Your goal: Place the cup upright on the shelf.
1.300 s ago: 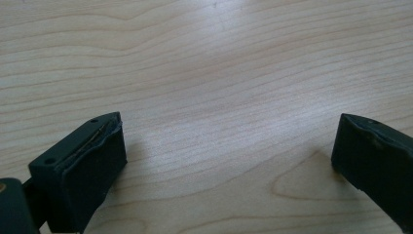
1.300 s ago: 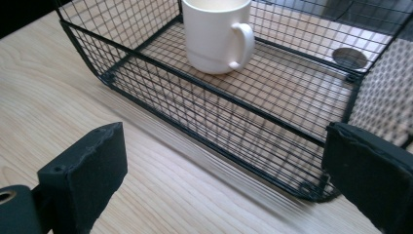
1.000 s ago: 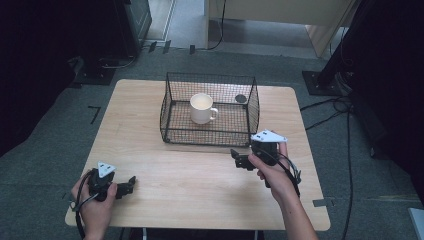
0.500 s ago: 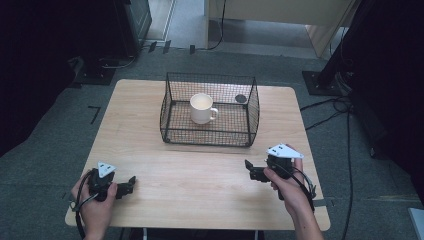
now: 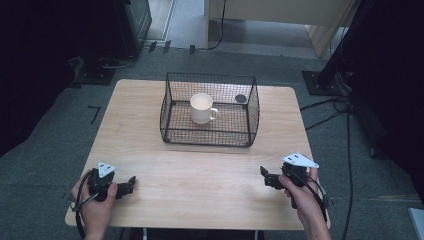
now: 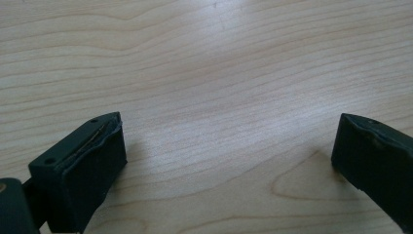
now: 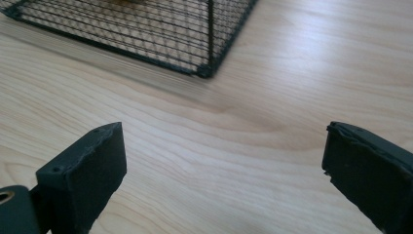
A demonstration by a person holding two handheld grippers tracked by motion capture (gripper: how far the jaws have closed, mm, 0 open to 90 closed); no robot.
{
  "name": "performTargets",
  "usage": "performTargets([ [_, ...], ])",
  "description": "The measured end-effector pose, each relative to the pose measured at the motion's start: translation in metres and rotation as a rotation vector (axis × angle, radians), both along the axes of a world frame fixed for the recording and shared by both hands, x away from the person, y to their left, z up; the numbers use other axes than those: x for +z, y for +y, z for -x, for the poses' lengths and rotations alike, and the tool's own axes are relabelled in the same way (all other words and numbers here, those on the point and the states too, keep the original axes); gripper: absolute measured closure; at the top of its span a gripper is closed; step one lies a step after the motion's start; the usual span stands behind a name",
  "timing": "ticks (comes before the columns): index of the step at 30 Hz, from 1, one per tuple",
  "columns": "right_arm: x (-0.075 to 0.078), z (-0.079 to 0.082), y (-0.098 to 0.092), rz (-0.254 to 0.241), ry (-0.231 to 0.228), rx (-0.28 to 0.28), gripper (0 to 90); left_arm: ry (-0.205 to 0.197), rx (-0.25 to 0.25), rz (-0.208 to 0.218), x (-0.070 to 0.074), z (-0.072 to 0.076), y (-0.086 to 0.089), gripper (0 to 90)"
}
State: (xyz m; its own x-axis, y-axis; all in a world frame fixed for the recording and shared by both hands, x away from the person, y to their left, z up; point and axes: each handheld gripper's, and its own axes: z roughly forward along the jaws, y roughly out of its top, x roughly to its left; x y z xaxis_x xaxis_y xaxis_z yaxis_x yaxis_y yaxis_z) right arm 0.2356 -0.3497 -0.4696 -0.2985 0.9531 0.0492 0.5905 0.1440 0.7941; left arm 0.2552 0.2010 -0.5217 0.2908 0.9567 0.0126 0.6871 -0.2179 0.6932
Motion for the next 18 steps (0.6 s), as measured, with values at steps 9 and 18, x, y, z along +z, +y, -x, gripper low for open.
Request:
performTargets([
  [9,-0.016,0.008,-0.026,0.014,0.038,-0.084,2.2,0.001,-0.001,-0.001,0.000,0.000,0.000,0.0],
  [18,-0.034,0.019,-0.050,0.023,0.078,-0.153,2.2,-0.001,-0.002,-0.001,0.000,0.000,0.000,0.0],
])
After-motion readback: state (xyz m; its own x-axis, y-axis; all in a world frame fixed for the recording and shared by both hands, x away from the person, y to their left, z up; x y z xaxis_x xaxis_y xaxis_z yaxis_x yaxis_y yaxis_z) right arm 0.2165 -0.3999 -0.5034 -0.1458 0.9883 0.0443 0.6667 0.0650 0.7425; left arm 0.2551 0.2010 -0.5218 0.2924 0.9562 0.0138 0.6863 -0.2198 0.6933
